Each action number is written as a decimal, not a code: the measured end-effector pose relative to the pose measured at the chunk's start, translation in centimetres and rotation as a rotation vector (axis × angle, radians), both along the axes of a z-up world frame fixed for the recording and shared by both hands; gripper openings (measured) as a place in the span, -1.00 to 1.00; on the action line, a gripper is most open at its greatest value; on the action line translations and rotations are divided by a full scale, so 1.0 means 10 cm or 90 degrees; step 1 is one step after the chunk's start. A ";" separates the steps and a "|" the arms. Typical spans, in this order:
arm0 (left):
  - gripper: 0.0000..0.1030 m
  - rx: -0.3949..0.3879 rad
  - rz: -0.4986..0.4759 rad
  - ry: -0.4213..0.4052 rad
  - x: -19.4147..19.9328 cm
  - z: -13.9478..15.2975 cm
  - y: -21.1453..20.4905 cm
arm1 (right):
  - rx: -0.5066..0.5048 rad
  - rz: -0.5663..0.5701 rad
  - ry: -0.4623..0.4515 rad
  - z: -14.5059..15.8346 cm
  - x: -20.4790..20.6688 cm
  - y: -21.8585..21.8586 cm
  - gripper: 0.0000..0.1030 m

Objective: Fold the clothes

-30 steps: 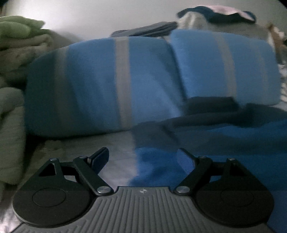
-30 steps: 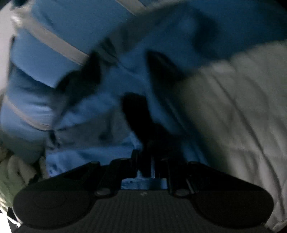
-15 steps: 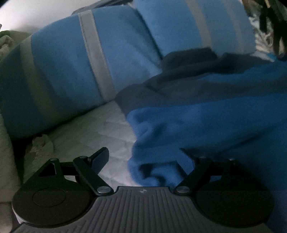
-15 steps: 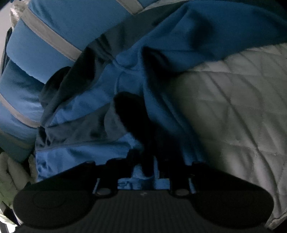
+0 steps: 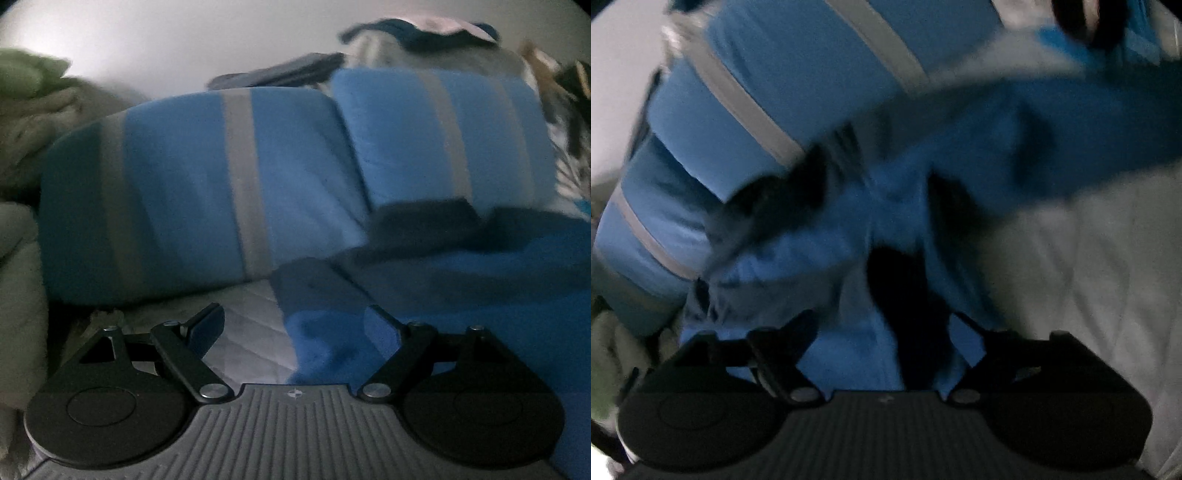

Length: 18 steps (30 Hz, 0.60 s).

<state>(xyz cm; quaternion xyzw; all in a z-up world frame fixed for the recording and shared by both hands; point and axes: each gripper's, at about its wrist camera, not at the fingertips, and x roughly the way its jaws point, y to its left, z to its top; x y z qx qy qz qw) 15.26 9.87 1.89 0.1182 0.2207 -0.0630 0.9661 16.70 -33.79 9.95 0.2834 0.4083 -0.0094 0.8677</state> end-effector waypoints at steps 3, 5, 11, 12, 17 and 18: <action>0.62 -0.018 0.036 0.008 0.05 0.01 0.04 | -0.173 -0.053 -0.063 0.20 -0.05 0.02 0.88; 0.62 -0.028 0.049 0.021 0.08 0.03 0.06 | -0.317 -0.097 -0.097 0.30 -0.07 0.02 0.90; 0.62 -0.055 0.053 0.017 0.08 0.10 0.01 | -0.554 -0.253 -0.091 0.31 0.03 -0.46 0.93; 0.62 -0.060 0.052 0.016 0.08 0.10 -0.01 | -0.585 -0.278 -0.084 0.29 0.05 -0.57 0.93; 0.62 -0.080 0.031 0.012 0.07 0.13 -0.11 | -0.651 -0.393 -0.008 0.17 0.17 -1.30 0.93; 0.62 -0.079 0.028 0.011 0.07 0.13 -0.13 | -0.644 -0.415 0.003 0.15 0.16 -1.45 0.92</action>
